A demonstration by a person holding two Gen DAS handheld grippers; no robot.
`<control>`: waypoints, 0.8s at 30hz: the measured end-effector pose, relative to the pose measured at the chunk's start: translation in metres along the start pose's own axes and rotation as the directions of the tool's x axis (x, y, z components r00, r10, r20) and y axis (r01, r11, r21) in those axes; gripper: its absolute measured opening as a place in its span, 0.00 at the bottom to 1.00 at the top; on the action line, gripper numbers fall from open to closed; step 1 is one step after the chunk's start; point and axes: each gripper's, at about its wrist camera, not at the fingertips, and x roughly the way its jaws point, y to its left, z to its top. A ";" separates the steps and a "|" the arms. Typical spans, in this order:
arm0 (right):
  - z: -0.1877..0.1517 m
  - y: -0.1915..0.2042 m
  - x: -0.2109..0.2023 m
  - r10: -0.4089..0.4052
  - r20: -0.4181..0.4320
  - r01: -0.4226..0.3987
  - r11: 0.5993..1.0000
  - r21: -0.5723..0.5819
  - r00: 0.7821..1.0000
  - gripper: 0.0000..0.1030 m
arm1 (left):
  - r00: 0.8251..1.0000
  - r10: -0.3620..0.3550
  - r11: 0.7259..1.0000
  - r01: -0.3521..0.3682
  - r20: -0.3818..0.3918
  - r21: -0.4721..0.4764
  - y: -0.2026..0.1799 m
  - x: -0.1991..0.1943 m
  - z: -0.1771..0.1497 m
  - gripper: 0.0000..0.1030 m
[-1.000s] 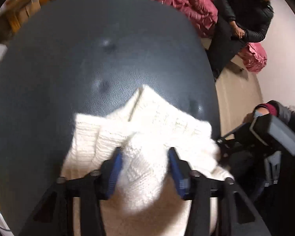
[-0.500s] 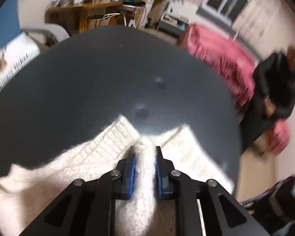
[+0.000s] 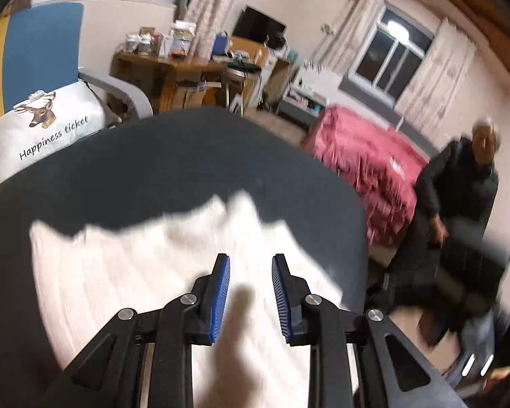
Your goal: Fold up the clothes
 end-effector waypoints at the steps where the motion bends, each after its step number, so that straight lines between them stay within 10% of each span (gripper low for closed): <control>1: 0.002 -0.004 -0.004 0.004 0.015 -0.004 1.000 0.014 1.000 1.00 | 1.000 0.003 1.000 -0.003 -0.006 0.011 -0.003 0.000 -0.005 0.24; 9: 0.022 -0.023 0.019 0.138 -0.033 -0.137 0.990 0.035 0.990 1.00 | 0.998 0.032 0.995 -0.027 -0.049 0.099 -0.031 -0.001 -0.049 0.24; 13: 0.027 -0.012 0.021 0.316 0.024 -0.316 0.948 0.043 0.949 1.00 | 0.997 0.066 0.992 -0.061 -0.043 0.109 -0.038 0.010 -0.055 0.25; 24: 0.009 0.004 -0.009 0.004 -0.106 -0.002 1.000 0.011 0.994 0.98 | 1.000 0.003 0.992 -0.005 0.022 0.125 -0.077 -0.011 -0.072 0.25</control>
